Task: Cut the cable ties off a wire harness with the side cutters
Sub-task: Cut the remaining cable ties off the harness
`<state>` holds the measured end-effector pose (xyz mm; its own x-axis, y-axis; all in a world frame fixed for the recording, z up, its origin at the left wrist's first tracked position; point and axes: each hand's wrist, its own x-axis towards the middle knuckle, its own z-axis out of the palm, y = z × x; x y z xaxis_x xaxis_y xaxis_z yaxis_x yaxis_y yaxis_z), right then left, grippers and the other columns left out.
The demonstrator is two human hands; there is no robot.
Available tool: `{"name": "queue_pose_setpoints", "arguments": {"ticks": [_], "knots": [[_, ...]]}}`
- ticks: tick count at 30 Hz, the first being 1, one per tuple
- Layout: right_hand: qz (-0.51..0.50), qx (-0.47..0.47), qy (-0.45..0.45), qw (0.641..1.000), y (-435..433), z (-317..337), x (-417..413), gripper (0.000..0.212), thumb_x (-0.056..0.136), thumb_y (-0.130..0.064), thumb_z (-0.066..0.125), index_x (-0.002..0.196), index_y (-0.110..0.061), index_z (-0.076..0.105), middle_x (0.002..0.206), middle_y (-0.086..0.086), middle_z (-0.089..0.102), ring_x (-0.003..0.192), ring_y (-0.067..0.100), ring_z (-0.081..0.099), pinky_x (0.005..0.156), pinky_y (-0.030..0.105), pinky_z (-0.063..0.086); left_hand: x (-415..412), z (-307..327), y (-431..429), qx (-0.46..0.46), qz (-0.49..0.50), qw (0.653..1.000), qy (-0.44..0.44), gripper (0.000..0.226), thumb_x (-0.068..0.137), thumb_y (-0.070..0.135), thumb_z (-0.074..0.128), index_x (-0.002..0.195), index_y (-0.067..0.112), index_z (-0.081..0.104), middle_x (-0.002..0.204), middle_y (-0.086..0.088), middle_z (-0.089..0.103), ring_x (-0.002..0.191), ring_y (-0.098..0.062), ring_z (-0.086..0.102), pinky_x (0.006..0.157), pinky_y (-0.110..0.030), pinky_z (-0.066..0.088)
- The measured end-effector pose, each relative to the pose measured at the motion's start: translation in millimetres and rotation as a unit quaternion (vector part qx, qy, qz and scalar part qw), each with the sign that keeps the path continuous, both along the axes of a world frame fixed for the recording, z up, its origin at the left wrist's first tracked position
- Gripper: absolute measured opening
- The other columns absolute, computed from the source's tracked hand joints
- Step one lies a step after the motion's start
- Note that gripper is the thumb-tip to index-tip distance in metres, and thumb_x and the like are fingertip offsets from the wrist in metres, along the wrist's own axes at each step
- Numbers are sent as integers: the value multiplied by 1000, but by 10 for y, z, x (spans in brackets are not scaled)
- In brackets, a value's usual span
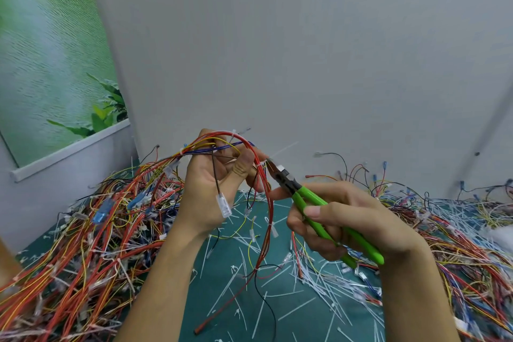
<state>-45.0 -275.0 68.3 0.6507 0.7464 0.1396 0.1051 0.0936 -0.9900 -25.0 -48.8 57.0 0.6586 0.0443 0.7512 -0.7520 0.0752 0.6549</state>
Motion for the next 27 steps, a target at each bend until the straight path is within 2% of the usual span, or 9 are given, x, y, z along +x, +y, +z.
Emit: {"name": "queue_pose_setpoints", "arguments": {"ticks": [2, 4, 8, 9, 13, 16, 19, 23, 27], "knots": [[11, 3, 1, 1000, -6, 0, 0, 51, 87, -23, 64, 135, -8, 63, 87, 11, 57, 54, 16, 46, 46, 24, 29, -18, 24, 0, 13, -1, 1000, 10, 20, 98, 18, 57, 100, 0, 49, 96, -9, 77, 54, -23, 67, 57, -33, 58], [21, 2, -1, 1000, -18, 1, 1, 50, 88, -22, 63, 136, -7, 62, 87, 10, 56, 54, 16, 45, 46, 25, 29, -20, 25, 5, 22, -1, 1000, 21, 20, 98, 21, 57, 98, 1, 53, 95, -10, 77, 49, -28, 65, 54, -34, 56], [17, -4, -8, 1000, -25, 3, 1, 50, 87, -22, 65, 135, -10, 64, 88, 10, 54, 58, 16, 46, 47, 27, 29, -24, -6, -5, -1, 15, 998, 53, 43, 92, 23, 60, 101, -18, 49, 77, -9, 73, 53, -33, 65, 53, -32, 56], [10, -8, -15, 1000, -16, 4, -1, 49, 86, -23, 66, 134, -11, 65, 89, 11, 54, 59, 16, 47, 47, 27, 30, -33, -7, -28, 3, 18, 999, 51, 43, 92, 21, 61, 99, -19, 47, 75, -8, 72, 52, -31, 64, 53, -31, 57], [-6, -15, -27, 1000, 15, -2, -2, 49, 85, -24, 68, 131, -5, 63, 90, 10, 52, 62, 15, 45, 48, 27, 30, -52, -11, -118, 26, 43, 998, 43, 31, 90, 17, 60, 91, -9, 43, 71, 11, 71, 53, -3, 63, 56, -17, 54], [-17, -14, -34, 999, 16, -14, -6, 48, 87, -23, 68, 127, 1, 60, 92, 11, 52, 64, 16, 43, 50, 26, 31, -43, -11, -147, -7, 51, 997, 53, 40, 88, 20, 63, 96, -14, 44, 69, 7, 69, 59, -2, 67, 58, -15, 54], [-19, -11, -46, 999, 32, -20, -14, 42, 90, -20, 67, 124, 3, 59, 95, 9, 55, 66, 17, 42, 52, 30, 28, -50, 15, -154, -25, 63, 996, 65, 39, 88, 19, 64, 97, -13, 45, 73, 0, 67, 67, -5, 70, 64, -16, 55], [-18, -23, -73, 997, 70, -14, -9, 30, 97, -11, 59, 120, 6, 57, 96, 6, 54, 69, 17, 42, 56, 37, 26, -62, 32, -159, -17, 77, 995, 64, 41, 87, 21, 63, 97, -15, 46, 69, 9, 71, 62, -3, 69, 58, -15, 53], [-37, -42, -108, 993, 123, 6, -19, 14, 98, -11, 54, 104, -14, 66, 86, -6, 61, 72, 19, 48, 61, 33, 39, -85, 36, -157, -3, 91, 994, 58, 43, 88, 23, 63, 96, -17, 46, 68, 9, 70, 55, -4, 66, 53, -14, 52]]}}
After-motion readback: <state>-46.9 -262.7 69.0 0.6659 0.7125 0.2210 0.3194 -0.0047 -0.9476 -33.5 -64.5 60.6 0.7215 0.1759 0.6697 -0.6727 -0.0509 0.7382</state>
